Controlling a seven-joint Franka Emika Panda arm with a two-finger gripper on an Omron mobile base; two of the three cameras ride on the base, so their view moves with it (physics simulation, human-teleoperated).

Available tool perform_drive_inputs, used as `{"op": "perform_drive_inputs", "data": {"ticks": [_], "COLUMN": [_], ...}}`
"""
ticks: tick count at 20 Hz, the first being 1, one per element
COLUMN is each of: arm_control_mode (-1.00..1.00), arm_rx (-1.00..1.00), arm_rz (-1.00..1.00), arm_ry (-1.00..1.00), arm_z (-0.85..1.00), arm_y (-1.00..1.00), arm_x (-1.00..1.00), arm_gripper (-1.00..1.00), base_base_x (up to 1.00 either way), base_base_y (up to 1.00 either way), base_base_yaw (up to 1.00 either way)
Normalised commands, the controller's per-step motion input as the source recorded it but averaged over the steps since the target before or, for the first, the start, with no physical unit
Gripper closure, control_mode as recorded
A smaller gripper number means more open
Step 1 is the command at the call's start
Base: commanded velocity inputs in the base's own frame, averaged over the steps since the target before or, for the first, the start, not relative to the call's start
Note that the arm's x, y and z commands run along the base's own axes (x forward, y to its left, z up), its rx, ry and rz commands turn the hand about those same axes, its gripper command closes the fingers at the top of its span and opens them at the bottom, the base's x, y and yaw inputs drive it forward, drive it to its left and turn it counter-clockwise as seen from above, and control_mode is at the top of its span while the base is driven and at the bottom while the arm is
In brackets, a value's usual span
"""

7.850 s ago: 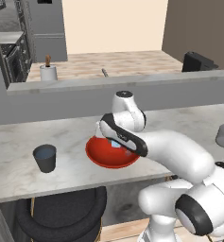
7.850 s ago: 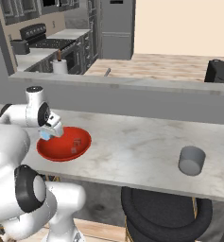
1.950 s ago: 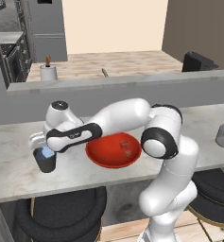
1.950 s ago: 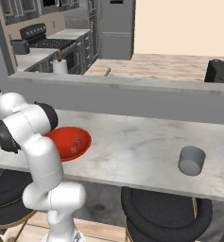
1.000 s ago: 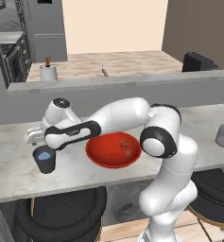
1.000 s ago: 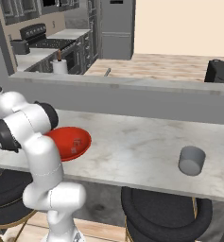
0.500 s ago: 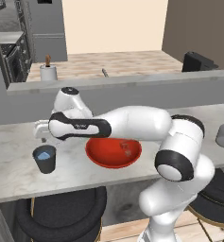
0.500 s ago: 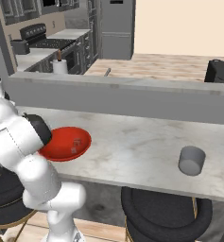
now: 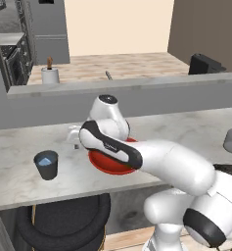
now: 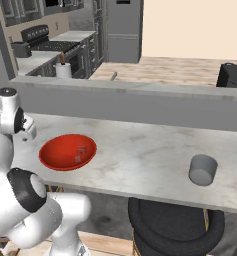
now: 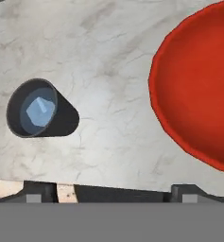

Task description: There are four ice cubes in the ice bowl. Place two ice cubes in each glass of water.

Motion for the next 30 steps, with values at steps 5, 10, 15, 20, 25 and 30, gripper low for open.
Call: {"op": "perform_drive_inputs", "data": {"ticks": [5, 10, 15, 20, 25, 30], "arm_control_mode": [-1.00, -1.00, -1.00, -1.00, -1.00, -1.00], "arm_rx": [-0.12, -0.27, -0.35, -0.29, -0.05, 0.03], "arm_rz": [-0.13, -0.05, 0.00, 0.04, 0.19, 0.21], "arm_ry": [0.00, 0.00, 0.03, 0.06, 0.25, 0.05], "arm_z": [0.22, 0.15, 0.08, 0.06, 0.04, -0.13], "arm_y": [-1.00, -0.95, -0.54, -0.14, -0.01, -0.21], "arm_x": [-0.25, -0.18, -0.18, 0.01, 0.19, 0.24], "arm_gripper": [-1.00, -1.00, -1.00, -1.00, -1.00, -1.00], "base_base_x": [0.00, 0.00, 0.00, 0.00, 0.00, 0.00], "base_base_y": [0.00, 0.00, 0.00, 0.00, 0.00, 0.00], "base_base_yaw": [0.00, 0.00, 0.00, 0.00, 0.00, 0.00]}}
